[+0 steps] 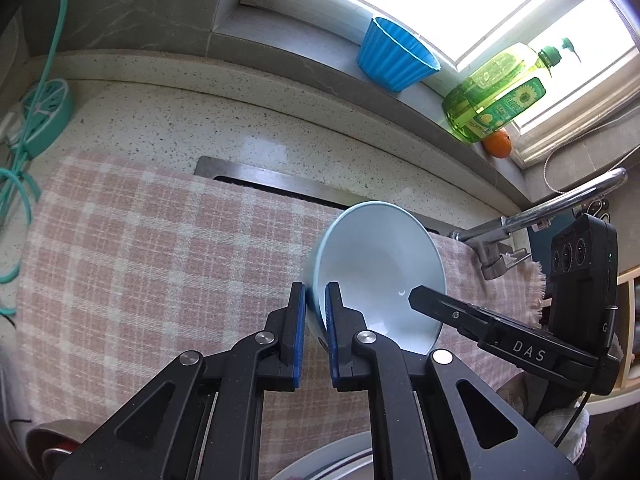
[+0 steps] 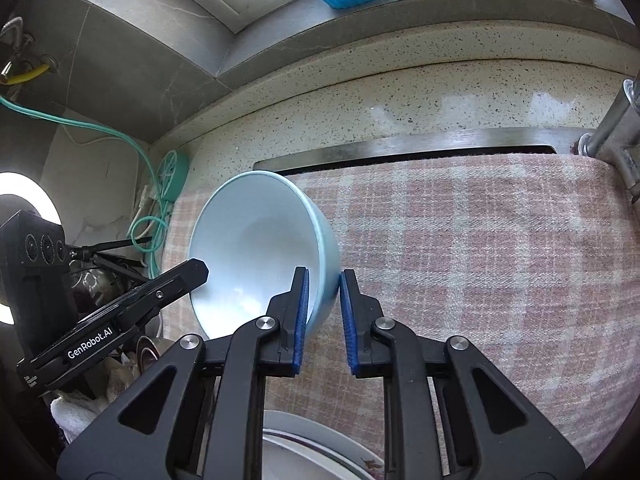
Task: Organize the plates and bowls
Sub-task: 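Lift the pale blue bowl and lower it into the nested steel bowls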
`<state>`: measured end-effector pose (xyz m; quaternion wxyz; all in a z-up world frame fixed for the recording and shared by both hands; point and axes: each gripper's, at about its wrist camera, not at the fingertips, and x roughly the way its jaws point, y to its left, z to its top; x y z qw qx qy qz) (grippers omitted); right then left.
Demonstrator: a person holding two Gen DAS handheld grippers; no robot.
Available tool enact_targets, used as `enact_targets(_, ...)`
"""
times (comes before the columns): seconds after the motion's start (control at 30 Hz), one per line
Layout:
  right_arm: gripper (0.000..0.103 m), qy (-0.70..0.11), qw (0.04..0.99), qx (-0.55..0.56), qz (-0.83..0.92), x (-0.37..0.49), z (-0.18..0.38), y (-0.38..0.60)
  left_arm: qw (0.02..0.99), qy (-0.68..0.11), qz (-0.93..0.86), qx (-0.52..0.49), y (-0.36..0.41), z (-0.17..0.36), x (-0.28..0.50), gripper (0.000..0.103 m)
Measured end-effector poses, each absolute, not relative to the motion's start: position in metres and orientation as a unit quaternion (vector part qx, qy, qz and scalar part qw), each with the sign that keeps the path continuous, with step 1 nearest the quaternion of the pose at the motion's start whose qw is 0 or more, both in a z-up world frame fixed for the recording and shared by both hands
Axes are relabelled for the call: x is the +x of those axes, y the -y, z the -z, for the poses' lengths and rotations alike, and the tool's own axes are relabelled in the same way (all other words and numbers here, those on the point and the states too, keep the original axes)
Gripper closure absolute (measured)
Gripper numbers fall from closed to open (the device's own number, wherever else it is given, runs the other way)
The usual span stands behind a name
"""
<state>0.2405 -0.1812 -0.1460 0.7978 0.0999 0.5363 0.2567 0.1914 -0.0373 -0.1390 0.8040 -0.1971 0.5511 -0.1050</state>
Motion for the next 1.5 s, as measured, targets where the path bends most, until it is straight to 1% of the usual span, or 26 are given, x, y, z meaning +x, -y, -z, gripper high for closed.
enact_targets(0.33, 0.087, -0.523, 0.798, 0.072, -0.291, 0.197, 0.12, 0.148, 0.824, -0.52, 0.096, -0.204, 0.008, 0.109, 0.149, 0.095)
enact_targets(0.63, 0.087, -0.519, 0.789, 0.044, -0.327, 0.152, 0.112, 0.107, 0.833, -0.499, 0.078, -0.225, -0.031, 0.093, 0.099, 0.095)
enact_targets(0.93, 0.087, -0.528, 0.767, 0.01, -0.363, 0.111, 0.123, 0.061, 0.838, -0.486, 0.045, -0.243, -0.073, 0.089, 0.05, 0.095)
enact_targets(1.5, 0.086, -0.554, 0.736, -0.046, -0.386, 0.07, 0.16, 0.007, 0.824, -0.492, -0.002, -0.281, -0.125, 0.113, -0.007, 0.095)
